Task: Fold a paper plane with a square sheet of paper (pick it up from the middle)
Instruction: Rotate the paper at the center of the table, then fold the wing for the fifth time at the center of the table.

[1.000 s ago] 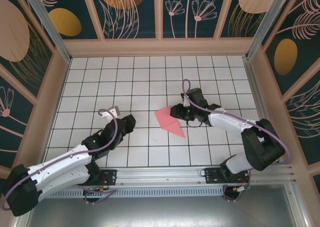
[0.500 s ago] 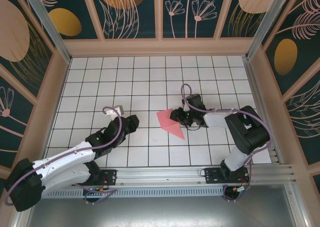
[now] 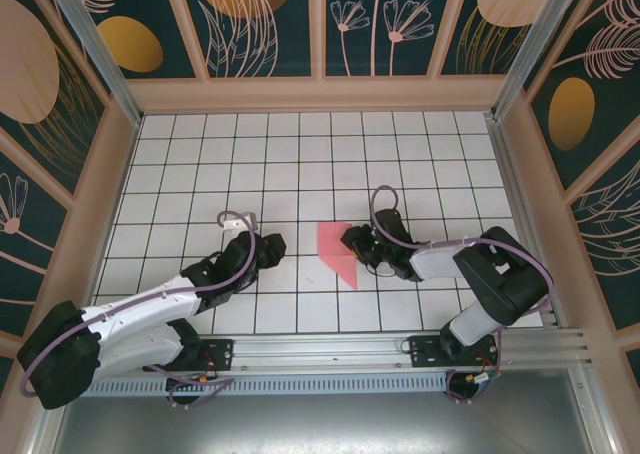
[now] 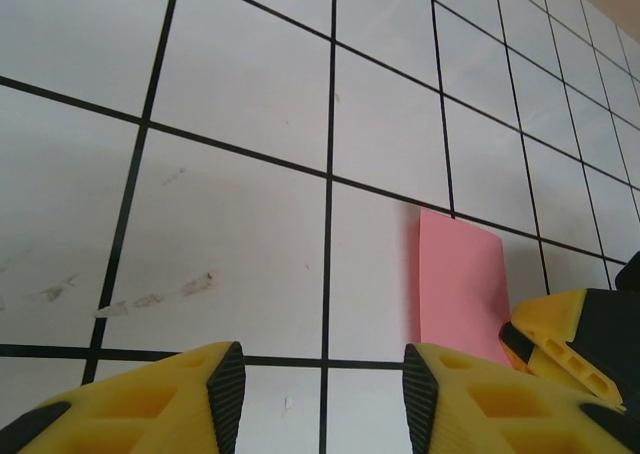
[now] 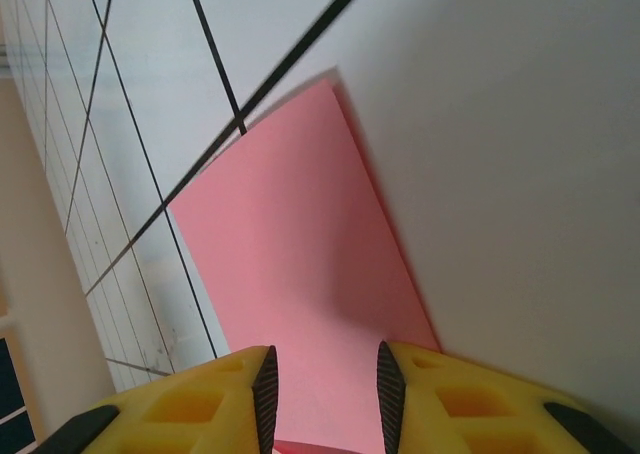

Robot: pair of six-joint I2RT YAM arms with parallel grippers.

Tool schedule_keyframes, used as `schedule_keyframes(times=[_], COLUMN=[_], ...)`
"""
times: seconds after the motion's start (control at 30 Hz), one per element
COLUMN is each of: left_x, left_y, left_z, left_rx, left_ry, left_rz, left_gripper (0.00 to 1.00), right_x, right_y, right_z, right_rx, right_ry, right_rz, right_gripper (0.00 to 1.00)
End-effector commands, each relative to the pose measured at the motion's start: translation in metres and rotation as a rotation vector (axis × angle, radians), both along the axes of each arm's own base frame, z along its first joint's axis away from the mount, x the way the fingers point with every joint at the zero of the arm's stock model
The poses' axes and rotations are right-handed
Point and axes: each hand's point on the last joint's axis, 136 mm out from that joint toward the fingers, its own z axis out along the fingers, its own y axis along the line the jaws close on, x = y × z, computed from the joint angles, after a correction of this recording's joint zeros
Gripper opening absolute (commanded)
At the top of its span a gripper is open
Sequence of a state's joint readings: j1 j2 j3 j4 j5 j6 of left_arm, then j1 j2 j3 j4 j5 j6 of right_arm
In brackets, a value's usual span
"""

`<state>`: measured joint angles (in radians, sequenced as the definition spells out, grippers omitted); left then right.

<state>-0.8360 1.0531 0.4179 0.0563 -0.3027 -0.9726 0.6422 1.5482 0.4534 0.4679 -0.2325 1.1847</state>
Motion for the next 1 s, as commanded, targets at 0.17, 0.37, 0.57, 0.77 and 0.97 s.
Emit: schedule_keyframes(times=[0.17,0.37,0.57,0.77,0.97], left_x=[0.008,0.009,0.01,0.012,0.015], left_y=[-0.014,-0.017,-0.024,-0.042,-0.059], left_z=[0.017,0.013,0.007,0.001,-0.005], left_rx=[-0.03,-0.053,-0.072,-0.063,-0.071], left_ry=[-0.029,0.0,0.024,0.061,0.098], left_rz=[-0.032,-0.027,-0.045,-0.1,-0.149], left_gripper=[0.49,0.49,0.5,0.5,0.5], right_x=[0.009,-0.013,-0.043,-0.052,-0.044], right_y=[-0.01,-0.002,0.012,0.019,0.007], right_z=[0.061,0.073,0.064,0.047,0.02], right_rx=[-0.124,-0.133,-0.015,-0.054,-0.103], right_ry=[-0.189,-0.236,-0.208,-0.176,-0.13], right_rz=[0.102,0.3,0.415,0.465,0.421], right_gripper=[0.42,0.32,0.17,0.15,0.16])
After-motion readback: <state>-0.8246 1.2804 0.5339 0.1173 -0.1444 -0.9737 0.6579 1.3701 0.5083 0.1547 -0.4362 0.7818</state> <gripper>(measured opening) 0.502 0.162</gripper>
